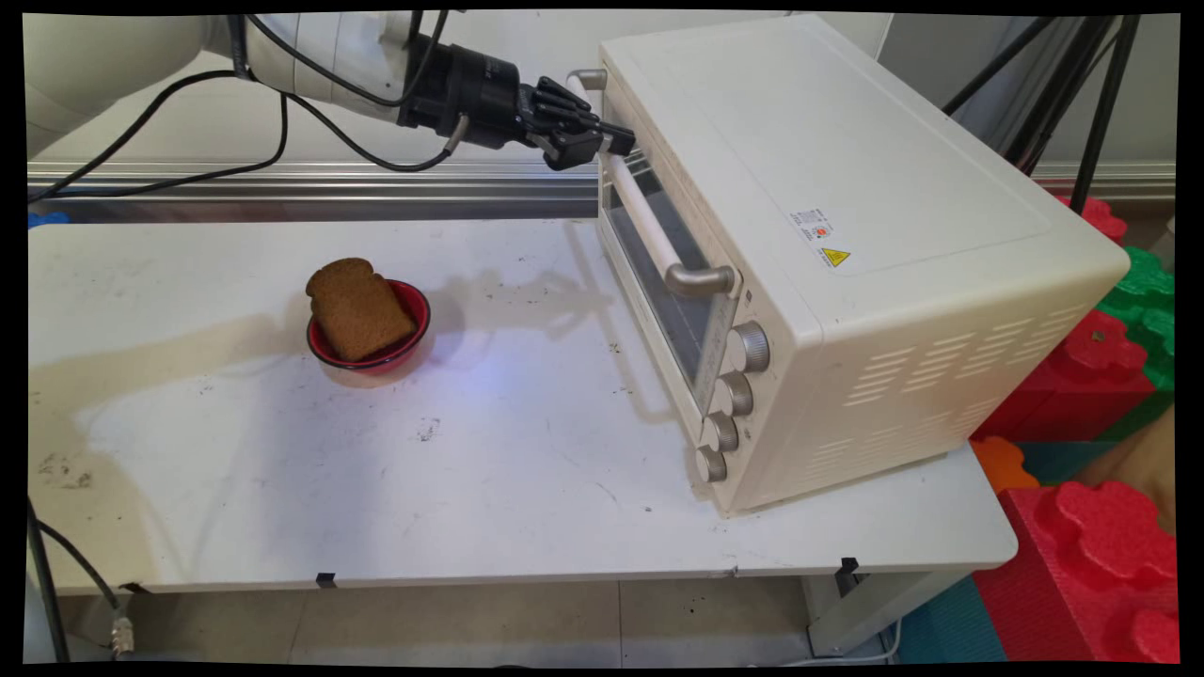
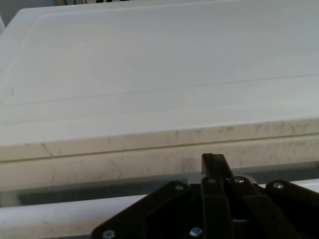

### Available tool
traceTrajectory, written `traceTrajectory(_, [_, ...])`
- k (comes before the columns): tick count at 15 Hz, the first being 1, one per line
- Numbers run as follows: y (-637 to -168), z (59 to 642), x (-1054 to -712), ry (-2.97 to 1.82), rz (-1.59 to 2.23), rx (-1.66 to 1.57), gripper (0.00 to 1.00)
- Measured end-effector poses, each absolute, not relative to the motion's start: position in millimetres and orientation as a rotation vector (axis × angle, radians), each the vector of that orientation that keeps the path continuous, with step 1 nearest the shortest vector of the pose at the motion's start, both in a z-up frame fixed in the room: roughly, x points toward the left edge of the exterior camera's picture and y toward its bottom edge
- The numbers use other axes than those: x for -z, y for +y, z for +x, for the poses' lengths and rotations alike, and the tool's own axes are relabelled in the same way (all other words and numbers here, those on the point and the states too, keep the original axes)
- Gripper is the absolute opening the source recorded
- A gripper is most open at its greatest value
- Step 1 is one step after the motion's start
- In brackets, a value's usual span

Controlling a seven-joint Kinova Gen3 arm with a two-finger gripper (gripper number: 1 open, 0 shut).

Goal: Open the oven

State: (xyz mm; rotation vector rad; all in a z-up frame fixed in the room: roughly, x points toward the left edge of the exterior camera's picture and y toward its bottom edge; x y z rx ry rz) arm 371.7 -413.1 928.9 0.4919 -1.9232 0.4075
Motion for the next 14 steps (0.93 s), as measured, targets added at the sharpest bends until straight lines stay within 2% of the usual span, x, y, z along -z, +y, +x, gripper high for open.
traceTrajectory(14, [-413.6,383.6,-918.3,-1.969,0.478,-0.414,0.0])
